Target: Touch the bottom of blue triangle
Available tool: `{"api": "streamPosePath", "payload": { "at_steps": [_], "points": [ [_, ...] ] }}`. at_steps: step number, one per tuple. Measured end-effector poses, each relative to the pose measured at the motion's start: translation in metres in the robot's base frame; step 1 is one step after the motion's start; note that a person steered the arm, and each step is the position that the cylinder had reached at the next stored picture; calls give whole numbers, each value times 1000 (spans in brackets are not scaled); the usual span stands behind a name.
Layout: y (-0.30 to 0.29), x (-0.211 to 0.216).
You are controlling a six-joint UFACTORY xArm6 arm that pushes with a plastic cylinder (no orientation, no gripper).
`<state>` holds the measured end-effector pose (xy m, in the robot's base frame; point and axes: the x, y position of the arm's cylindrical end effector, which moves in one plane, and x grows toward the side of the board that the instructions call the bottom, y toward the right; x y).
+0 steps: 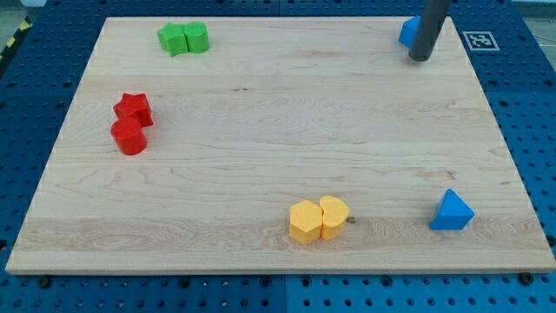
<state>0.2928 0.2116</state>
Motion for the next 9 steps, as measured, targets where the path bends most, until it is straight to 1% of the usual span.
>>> {"api": "streamPosePath", "payload": {
  "at_steps": [4,5,8,9],
  "points": [
    [0,7],
    [0,54],
    [15,234],
    [35,261]
  ]
}}
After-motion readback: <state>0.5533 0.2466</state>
